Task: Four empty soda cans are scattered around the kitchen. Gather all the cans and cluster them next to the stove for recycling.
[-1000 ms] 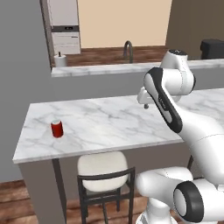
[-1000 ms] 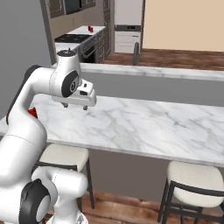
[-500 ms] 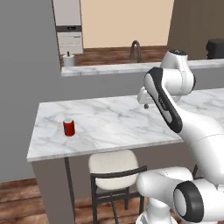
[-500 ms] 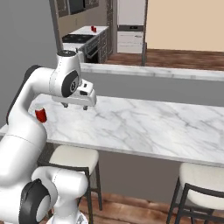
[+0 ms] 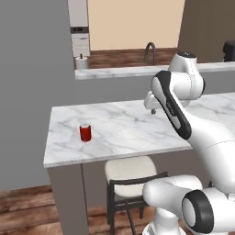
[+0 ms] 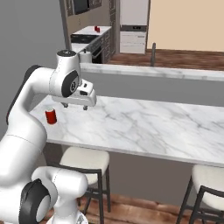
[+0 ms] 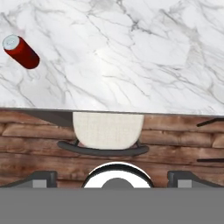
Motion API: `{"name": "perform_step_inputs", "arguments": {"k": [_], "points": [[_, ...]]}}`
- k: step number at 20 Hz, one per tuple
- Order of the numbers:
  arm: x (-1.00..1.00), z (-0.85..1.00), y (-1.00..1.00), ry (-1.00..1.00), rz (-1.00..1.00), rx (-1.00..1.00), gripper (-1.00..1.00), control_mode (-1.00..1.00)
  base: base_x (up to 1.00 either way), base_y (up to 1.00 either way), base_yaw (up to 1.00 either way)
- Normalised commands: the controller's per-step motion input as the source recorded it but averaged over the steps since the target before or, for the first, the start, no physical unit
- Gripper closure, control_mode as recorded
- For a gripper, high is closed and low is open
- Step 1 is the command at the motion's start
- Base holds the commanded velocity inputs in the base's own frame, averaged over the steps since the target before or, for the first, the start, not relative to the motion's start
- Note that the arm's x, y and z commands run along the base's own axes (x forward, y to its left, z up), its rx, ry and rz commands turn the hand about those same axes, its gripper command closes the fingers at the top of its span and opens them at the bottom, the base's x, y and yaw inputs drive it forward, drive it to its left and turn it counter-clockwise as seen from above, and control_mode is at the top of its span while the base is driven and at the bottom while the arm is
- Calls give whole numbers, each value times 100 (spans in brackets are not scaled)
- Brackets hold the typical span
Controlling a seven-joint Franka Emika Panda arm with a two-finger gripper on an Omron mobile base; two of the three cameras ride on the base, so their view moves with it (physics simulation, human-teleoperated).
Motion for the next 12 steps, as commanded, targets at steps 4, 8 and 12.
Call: {"name": "perform_step_inputs", "arguments": {"k": [4, 8, 12], "points": [[0, 0, 0, 0, 0, 0, -100, 100, 0, 43, 0], [0, 0, 0, 0, 0, 0, -100, 100, 0, 44, 0], [0, 0, 0, 0, 0, 0, -100, 100, -1, 43, 0]]}}
